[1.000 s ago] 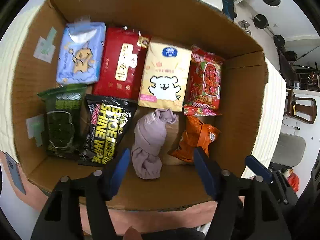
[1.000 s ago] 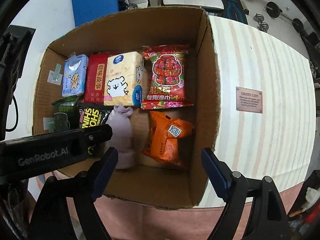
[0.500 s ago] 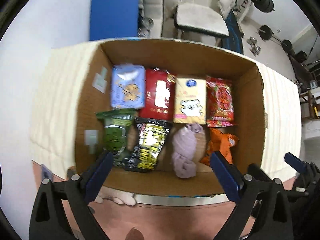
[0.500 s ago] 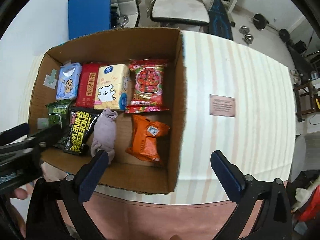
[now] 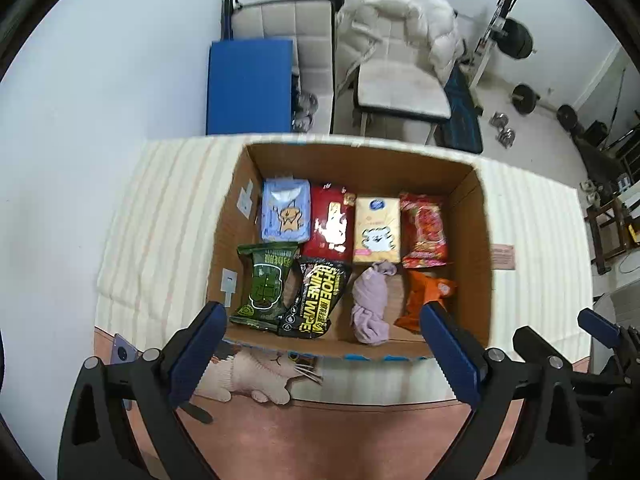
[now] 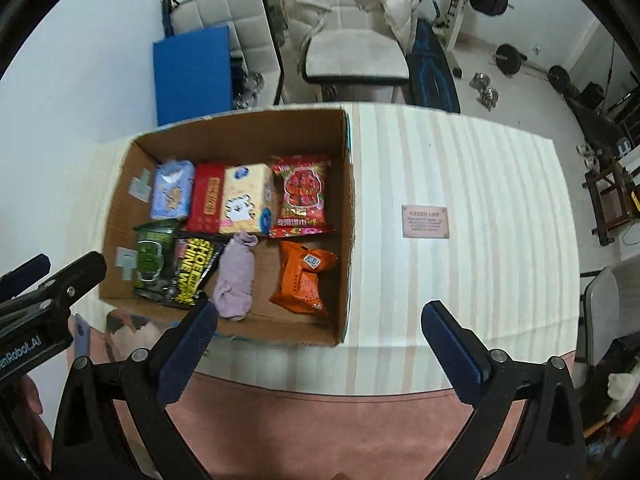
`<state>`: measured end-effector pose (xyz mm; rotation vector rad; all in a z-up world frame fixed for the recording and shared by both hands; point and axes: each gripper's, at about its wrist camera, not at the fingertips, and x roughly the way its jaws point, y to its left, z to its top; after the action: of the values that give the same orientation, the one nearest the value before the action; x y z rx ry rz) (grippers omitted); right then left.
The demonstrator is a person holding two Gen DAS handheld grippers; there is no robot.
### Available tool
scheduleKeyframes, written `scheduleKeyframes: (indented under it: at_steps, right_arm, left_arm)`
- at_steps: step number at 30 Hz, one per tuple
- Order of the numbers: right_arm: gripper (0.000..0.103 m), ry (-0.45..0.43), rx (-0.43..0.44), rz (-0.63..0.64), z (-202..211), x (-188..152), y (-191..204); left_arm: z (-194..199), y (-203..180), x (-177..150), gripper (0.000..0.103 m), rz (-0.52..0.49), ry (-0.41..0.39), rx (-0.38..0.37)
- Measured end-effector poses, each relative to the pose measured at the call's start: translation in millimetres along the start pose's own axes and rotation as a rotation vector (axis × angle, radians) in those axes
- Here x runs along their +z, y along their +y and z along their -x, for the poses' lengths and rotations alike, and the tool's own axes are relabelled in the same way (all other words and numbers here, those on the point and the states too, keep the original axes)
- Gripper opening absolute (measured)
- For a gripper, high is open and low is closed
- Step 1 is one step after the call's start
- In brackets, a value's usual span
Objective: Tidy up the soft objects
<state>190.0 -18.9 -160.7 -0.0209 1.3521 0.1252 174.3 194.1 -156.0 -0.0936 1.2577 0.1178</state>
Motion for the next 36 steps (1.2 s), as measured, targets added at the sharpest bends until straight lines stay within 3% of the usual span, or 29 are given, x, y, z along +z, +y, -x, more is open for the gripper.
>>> scheduleKeyframes:
  at_steps: [16, 23, 36]
  right_arm:
    - [0.103, -0.180, 0.050, 0.016, 148, -66, 5]
    - [0.103, -0.242, 0.077, 0.053, 201, -93, 10]
    - [0.103, -0.296, 0.064, 0.055, 240, -115, 2]
  left_arm:
    - [123, 3, -50, 0.099, -0.005, -0.143, -0.035]
    - [159, 4, -69, 0.099, 0.001, -0.168, -0.047]
    - [181, 3, -85, 0.099, 0.020, -0.201, -0.054]
